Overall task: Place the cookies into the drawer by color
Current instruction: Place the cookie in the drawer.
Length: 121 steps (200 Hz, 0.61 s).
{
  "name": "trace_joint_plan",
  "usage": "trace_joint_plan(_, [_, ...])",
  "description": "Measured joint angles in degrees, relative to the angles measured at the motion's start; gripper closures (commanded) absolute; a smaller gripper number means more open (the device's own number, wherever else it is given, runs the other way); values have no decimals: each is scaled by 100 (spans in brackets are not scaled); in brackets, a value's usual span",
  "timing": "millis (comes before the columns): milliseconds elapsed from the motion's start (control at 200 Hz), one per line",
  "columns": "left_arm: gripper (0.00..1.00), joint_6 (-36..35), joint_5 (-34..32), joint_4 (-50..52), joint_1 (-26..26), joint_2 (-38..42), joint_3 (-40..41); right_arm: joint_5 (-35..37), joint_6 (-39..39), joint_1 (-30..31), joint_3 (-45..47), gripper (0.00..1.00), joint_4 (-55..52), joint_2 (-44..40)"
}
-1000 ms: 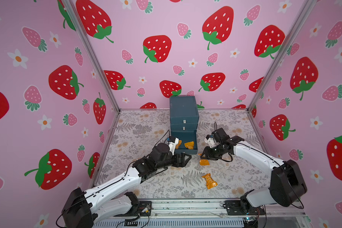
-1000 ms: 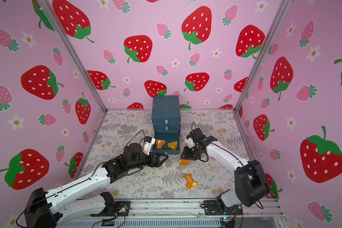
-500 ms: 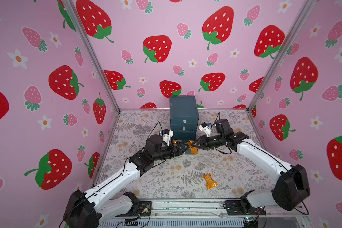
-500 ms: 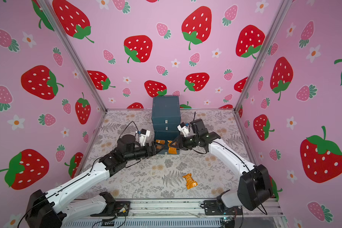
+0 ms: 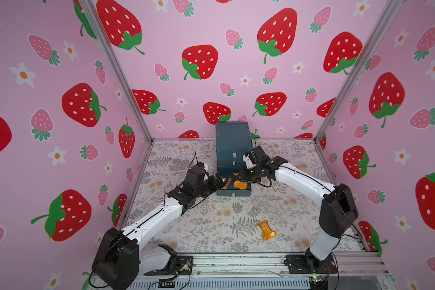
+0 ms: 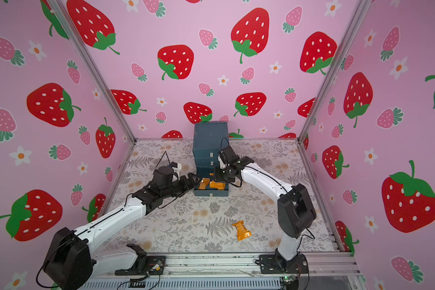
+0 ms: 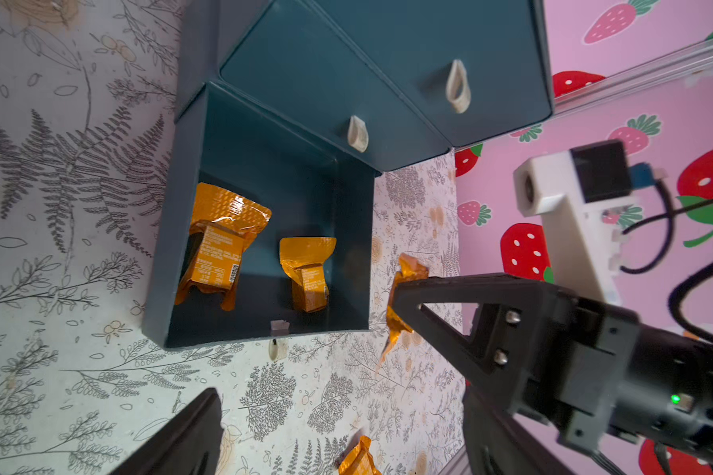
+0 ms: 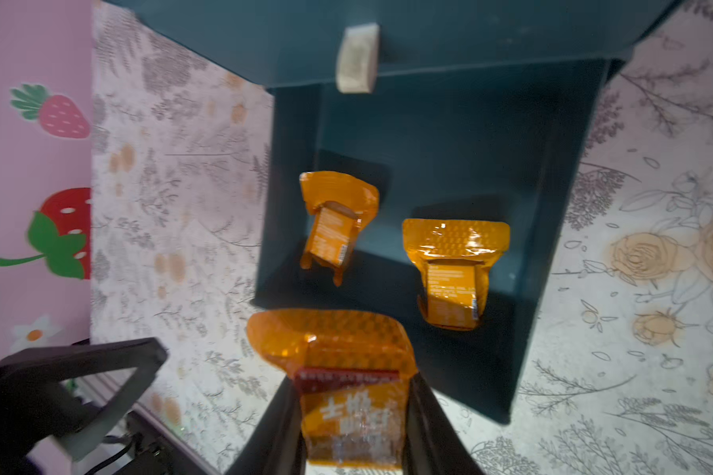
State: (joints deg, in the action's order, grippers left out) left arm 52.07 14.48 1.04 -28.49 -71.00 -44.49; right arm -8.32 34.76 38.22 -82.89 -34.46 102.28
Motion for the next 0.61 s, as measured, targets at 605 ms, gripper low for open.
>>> trace_joint_plan(605, [9,-533,-247,-94,-2,-748,52,647,317,188,-632,68,411,1657])
